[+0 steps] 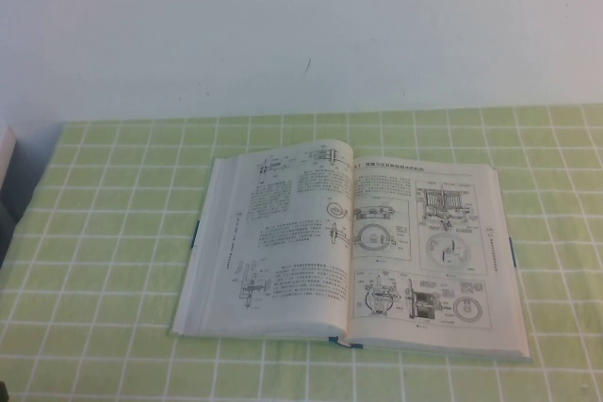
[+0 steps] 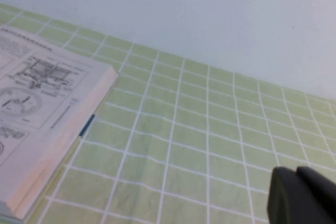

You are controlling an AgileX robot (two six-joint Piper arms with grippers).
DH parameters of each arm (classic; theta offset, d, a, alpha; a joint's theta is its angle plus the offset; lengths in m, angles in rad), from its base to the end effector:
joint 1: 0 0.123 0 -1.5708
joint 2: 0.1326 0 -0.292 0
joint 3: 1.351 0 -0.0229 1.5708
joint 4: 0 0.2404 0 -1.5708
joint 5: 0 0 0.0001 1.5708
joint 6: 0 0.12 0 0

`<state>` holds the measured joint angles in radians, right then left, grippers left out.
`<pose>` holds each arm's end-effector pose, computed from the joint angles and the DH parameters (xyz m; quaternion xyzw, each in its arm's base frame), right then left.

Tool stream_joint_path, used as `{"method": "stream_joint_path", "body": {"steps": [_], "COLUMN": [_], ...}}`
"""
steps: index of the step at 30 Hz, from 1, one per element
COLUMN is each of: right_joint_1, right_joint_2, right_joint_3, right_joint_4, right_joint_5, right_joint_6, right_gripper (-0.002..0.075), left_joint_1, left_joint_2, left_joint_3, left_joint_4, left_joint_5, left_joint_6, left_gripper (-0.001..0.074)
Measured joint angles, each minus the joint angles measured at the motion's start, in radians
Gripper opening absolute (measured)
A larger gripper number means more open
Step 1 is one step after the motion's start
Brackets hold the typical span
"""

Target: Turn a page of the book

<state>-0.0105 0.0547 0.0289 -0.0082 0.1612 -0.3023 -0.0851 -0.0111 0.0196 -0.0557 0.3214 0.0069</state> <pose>0.0719 -0.0009 0.1822 -0.1132 0.7521 -0.1042 0.6408 0.0640 -0.0076 0.1712 0.0208 0.7871 -0.0473 0.6147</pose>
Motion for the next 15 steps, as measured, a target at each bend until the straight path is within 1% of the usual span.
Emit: {"method": "stream_joint_path", "body": {"steps": [4, 7, 15], "right_joint_1": [-0.045, -0.050, -0.052], "right_joint_2": [-0.060, -0.066, -0.066], "right_joint_3": [0.000, 0.000, -0.006], "right_joint_4": [0.008, 0.008, 0.008], "right_joint_5": [0.094, 0.159, 0.188], "right_joint_6": [0.014, 0.027, 0.035], "right_gripper": [-0.0002, -0.0002, -0.0002], "left_joint_1": [0.000, 0.000, 0.000], "left_joint_2": [0.000, 0.000, -0.001], "left_joint_3": [0.000, 0.000, 0.000], "left_joint_4": [0.000, 0.000, 0.000], "left_joint_5": [0.000, 0.002, 0.002], "left_joint_6": [0.000, 0.000, 0.000], "left_gripper": [-0.0004, -0.0004, -0.0004]}}
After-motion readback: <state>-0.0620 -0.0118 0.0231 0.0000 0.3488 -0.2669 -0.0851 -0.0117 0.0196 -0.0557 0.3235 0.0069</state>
